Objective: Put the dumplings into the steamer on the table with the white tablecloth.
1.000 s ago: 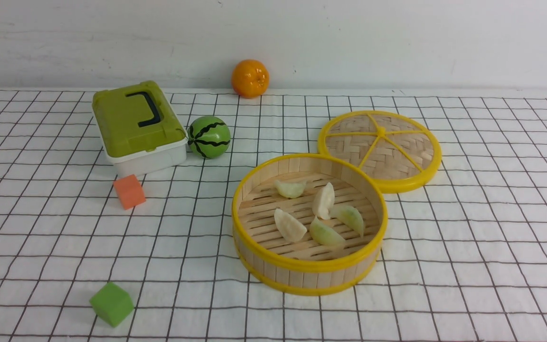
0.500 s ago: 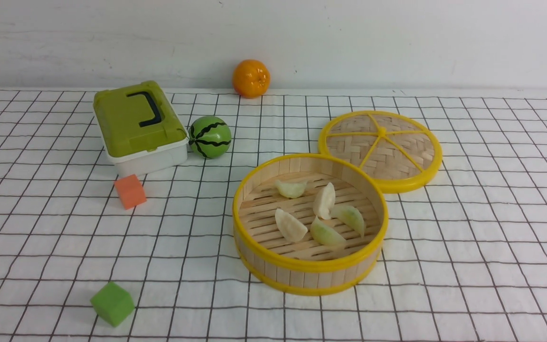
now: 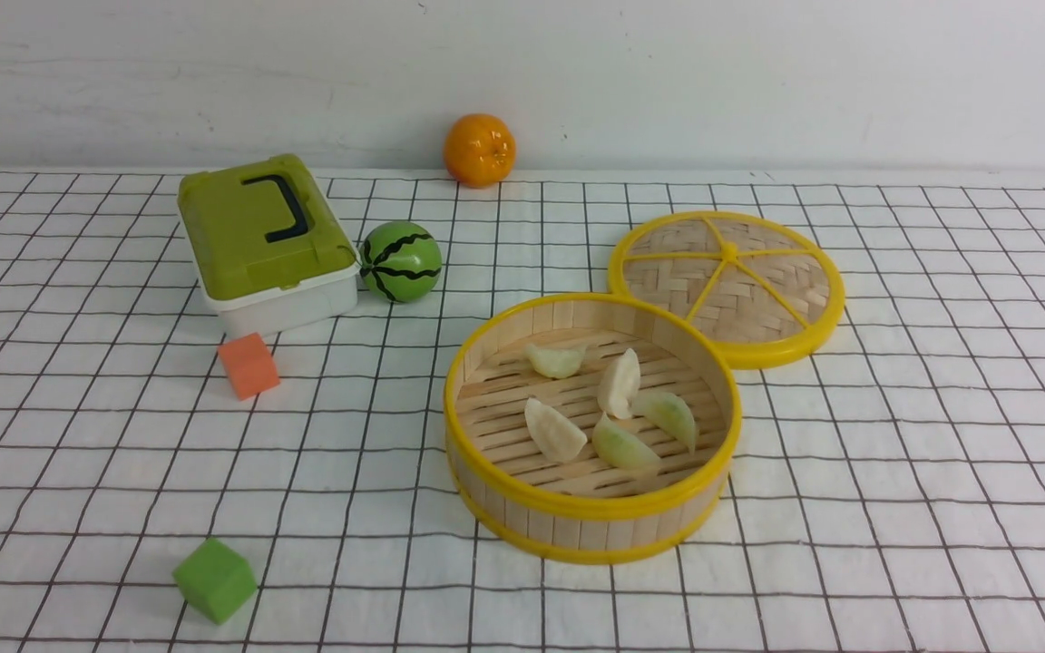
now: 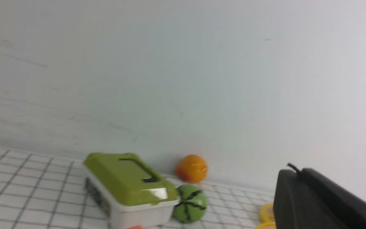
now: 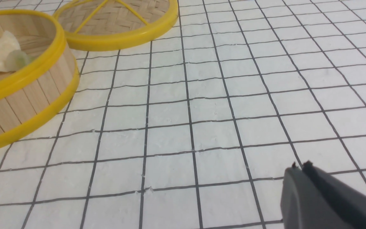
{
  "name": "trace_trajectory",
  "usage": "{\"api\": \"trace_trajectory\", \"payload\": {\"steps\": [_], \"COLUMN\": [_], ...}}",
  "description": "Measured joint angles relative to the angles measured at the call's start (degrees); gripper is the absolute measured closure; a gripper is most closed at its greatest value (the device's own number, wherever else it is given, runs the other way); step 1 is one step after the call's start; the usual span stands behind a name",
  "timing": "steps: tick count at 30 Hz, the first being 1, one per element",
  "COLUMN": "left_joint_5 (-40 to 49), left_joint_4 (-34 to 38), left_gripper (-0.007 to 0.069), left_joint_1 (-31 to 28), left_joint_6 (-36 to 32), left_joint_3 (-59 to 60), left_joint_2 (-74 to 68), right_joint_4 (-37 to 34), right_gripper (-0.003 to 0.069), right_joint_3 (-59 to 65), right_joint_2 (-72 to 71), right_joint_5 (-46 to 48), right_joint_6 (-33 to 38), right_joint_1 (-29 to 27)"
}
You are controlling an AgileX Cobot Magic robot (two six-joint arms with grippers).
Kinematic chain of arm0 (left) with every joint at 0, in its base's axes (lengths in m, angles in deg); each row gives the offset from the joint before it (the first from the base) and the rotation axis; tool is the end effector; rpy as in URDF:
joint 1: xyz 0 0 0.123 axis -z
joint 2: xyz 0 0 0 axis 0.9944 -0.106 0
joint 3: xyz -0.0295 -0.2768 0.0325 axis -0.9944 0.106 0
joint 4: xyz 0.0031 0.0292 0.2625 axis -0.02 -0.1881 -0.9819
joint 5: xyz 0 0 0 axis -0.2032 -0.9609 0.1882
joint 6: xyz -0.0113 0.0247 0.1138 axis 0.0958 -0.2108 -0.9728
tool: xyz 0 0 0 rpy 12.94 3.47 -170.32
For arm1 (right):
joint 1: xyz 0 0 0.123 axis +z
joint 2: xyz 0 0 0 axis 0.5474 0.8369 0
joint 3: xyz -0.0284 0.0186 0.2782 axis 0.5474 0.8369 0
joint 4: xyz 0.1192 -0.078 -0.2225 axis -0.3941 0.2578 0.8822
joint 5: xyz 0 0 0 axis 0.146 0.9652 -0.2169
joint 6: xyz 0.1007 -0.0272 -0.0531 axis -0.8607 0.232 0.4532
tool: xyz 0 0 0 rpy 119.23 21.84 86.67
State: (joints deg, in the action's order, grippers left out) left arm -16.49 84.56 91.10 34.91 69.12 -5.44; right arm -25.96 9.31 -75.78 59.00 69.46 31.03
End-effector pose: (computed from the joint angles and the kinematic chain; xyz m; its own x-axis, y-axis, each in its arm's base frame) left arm 0.0995 -0.0124 0.2520 0.2044 -0.2822 -0.9373 0.1822 0.9518 -0.2468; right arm 0.0944 -0.0047 0.1651 -0.2892 0.1607 -0.9437 0.0912 0.9860 0.1399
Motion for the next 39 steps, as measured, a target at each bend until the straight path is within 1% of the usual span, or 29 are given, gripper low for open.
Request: {"api": "trace_trajectory", "payload": {"steps": [3, 7, 10, 11, 12, 17, 25, 39], "left_joint_5": [5.1, 13.0, 18.1, 18.5, 21.2, 28.8, 29.6, 29.7], "left_joint_4": [-2.7, -3.1, -3.0, -3.0, -3.0, -2.9, -2.7, -2.3], "left_gripper": [0.0637, 0.0637, 0.0637, 0.0637, 0.0637, 0.0637, 0.0637, 0.0637], "left_joint_1": [-4.8, -8.7, -10.1, -10.1, -10.3, -10.3, -10.3, -10.3], "left_joint_6": [0.0, 0.4, 1.7, 1.9, 2.4, 2.3, -4.1, -4.3], "left_joint_3": [2.4, 5.0, 5.4, 5.4, 5.4, 5.4, 5.4, 5.4], "left_joint_2": [2.2, 4.7, 4.7, 4.7, 4.7, 4.7, 4.7, 4.7], "right_joint_4": [0.0, 0.0, -0.1, -0.1, -0.1, -0.1, -0.2, -0.2], "right_gripper": [0.0655, 0.0650, 0.0646, 0.0645, 0.0645, 0.0643, 0.0634, 0.0609], "right_joint_3": [0.0, 0.0, 0.0, 0.0, 0.0, 0.0, 0.0, 0.0], "right_joint_2": [0.0, 0.0, 0.0, 0.0, 0.0, 0.0, 0.0, 0.0], "right_joint_5": [0.0, 0.0, 0.0, 0.0, 0.0, 0.0, 0.0, 0.0], "right_joint_6": [0.0, 0.0, 0.0, 0.0, 0.0, 0.0, 0.0, 0.0], "right_joint_1": [0.0, 0.0, 0.0, 0.0, 0.0, 0.0, 0.0, 0.0]}}
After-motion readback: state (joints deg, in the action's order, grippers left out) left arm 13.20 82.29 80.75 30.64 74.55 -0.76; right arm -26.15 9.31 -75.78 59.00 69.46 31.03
